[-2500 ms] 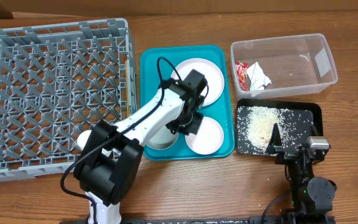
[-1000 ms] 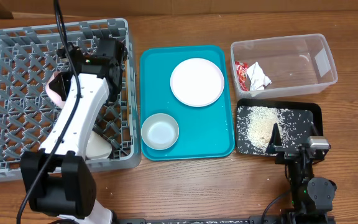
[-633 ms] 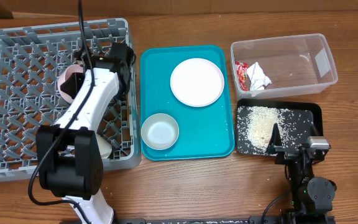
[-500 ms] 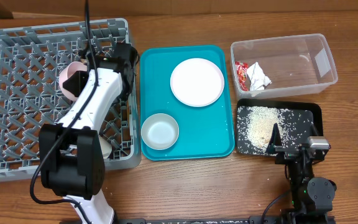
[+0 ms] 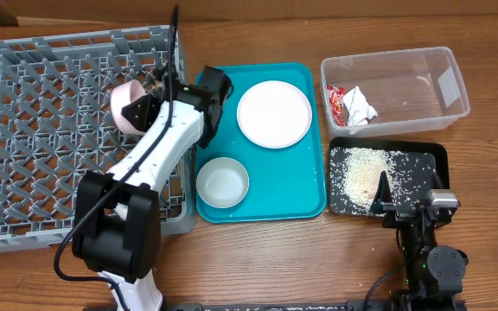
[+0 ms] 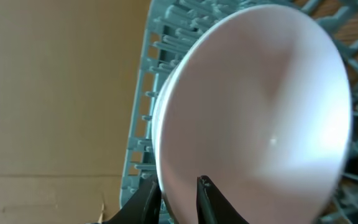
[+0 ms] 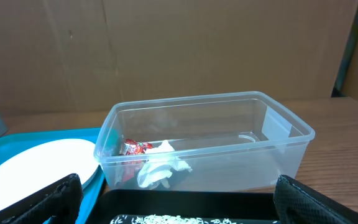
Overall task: Sort waste into correct bins and load items into the dishwasher
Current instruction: 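Grasp the white bowl on the teal tray with the left gripper, then place the white bowl into the dish rack with the left gripper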
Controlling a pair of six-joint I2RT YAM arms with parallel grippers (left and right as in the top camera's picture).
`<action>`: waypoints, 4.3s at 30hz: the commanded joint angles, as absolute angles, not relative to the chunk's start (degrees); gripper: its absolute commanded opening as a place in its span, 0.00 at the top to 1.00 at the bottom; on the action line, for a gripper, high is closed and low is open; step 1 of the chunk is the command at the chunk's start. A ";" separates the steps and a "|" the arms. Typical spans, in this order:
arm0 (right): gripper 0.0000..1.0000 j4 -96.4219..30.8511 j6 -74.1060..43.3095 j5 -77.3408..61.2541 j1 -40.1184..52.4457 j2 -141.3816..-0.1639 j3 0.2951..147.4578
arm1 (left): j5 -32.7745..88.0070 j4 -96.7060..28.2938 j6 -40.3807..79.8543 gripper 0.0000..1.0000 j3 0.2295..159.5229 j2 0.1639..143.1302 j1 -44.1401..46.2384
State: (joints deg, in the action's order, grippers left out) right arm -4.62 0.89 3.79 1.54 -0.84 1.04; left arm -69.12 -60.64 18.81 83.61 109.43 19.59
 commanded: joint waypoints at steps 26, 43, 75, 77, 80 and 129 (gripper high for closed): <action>0.00 -4.38 1.10 3.73 1.54 -0.23 0.45 | 2.04 -69.89 24.21 0.25 96.92 107.48 27.03; 0.00 -4.38 1.10 3.73 1.54 -0.23 0.45 | -18.63 -71.24 38.83 0.36 81.67 107.50 28.77; 0.00 -4.38 1.10 3.73 1.54 -0.23 0.45 | -5.37 -59.00 28.14 0.96 75.96 105.08 28.62; 0.00 -4.38 1.10 3.73 1.54 -0.23 0.45 | -10.72 -62.43 29.47 0.96 79.15 103.48 28.56; 0.00 -4.38 1.10 3.73 1.54 -0.23 0.45 | -20.67 -70.63 32.29 0.96 86.76 99.85 28.53; 0.00 -4.38 1.10 3.73 1.54 -0.23 0.45 | -70.48 -80.34 41.74 0.94 91.31 115.87 11.05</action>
State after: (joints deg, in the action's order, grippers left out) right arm -4.62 0.89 3.79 1.54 -0.84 1.04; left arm -71.24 -81.17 41.76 91.53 114.48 9.39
